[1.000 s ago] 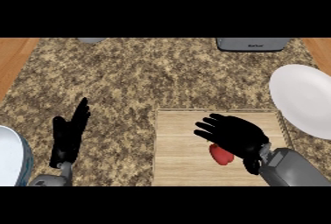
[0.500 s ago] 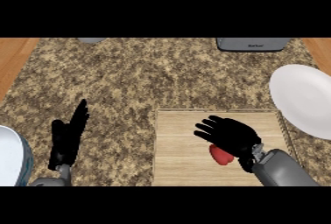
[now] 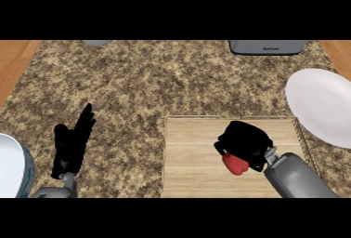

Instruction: Pick the bell pepper from the tray and place it in the plate

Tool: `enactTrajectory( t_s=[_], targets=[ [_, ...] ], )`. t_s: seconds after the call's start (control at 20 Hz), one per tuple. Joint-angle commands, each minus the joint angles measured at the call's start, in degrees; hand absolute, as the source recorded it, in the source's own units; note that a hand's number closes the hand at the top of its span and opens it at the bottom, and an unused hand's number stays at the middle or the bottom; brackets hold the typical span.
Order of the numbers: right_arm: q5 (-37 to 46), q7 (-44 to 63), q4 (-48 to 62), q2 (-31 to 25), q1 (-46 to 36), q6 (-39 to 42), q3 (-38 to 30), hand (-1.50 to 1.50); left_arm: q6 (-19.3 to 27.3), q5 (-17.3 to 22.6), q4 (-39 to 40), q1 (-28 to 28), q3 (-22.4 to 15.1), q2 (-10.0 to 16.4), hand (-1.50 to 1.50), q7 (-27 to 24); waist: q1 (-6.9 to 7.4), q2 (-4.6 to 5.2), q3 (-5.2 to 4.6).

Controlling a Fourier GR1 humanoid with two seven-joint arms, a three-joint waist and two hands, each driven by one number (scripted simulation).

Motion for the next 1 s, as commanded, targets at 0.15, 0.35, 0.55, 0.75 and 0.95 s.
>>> enactTrajectory(
  t_s=[0.15, 0.35, 0.55, 0.75, 0.95],
  targets=[
    [-5.4, 10.5, 8.0, 5.9, 1.3, -5.6, -17.2, 1.5, -0.8, 0.6, 0.3, 0.7, 1.3, 0.6, 0.0, -0.8, -0.38, 0.51, 0.13],
    [-12.4, 22.2, 12.0, 10.7, 0.5, -9.6, -33.6, 1.5, -0.3, 0.4, 0.2, 1.1, 1.0, 0.0, 0.0, -0.6, -1.37, 0.83, 0.24],
    [-11.3, 27.7, 14.8, 10.1, -4.1, -20.6, -40.6, 1.5, -1.0, -0.3, -2.1, 2.9, 0.1, 0.7, 0.0, -1.1, 0.79, 0.34, 0.17],
    [-10.6, 27.8, 17.2, 10.4, -8.6, -27.6, -41.7, 1.5, 1.4, -2.4, 0.6, 0.5, -0.9, -1.6, 0.0, -0.5, 0.28, 0.26, 0.07],
    [-11.9, 29.0, 7.1, 8.3, -6.9, -32.0, -45.1, 1.5, -1.4, 0.2, 0.2, 2.5, 0.9, 0.0, 0.0, -1.5, -0.59, -0.21, 0.02]
  ],
)
